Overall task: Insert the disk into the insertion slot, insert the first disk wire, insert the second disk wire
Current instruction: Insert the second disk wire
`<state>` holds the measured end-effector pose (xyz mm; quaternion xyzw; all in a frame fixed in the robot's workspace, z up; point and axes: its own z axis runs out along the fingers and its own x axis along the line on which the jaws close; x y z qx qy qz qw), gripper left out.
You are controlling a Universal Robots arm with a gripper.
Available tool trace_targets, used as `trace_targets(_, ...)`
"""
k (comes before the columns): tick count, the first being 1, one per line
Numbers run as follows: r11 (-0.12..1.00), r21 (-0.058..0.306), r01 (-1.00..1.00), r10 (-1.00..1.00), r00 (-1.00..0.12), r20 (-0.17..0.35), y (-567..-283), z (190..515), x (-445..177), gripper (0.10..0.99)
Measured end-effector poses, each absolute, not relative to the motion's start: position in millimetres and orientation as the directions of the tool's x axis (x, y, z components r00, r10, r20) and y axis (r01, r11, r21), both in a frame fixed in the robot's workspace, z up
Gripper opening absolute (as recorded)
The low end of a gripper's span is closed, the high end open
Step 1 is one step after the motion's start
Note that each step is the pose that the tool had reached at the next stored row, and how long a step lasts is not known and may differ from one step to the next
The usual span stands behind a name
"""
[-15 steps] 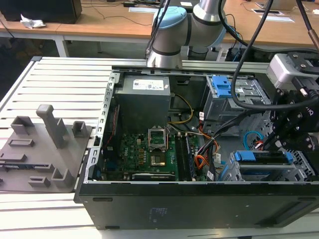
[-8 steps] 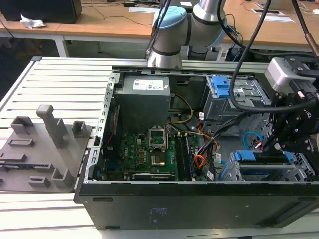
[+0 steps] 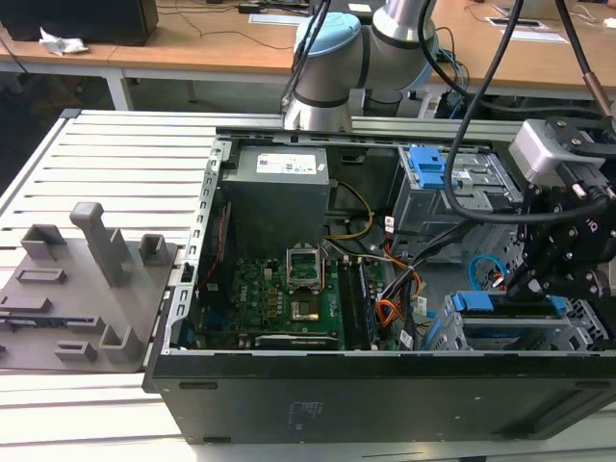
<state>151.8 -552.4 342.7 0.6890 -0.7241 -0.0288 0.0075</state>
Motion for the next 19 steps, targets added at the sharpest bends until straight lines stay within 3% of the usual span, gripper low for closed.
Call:
trace_targets(13, 0.048, 0.052, -0.997, -0.998, -0.050, -0.029, -554, 336, 152, 0.161)
trace_targets(14, 0.048, 0.052, -0.997, -0.998, -0.050, -0.030, -554, 335, 152, 0.169)
trace_targets(15, 0.048, 0.052, -0.997, -0.998, -0.050, -0.028, -554, 336, 152, 0.235)
trace_targets(19, 0.048, 0.052, -0.997, -0.998, -0.050, -0.028, -554, 348, 152, 0.235)
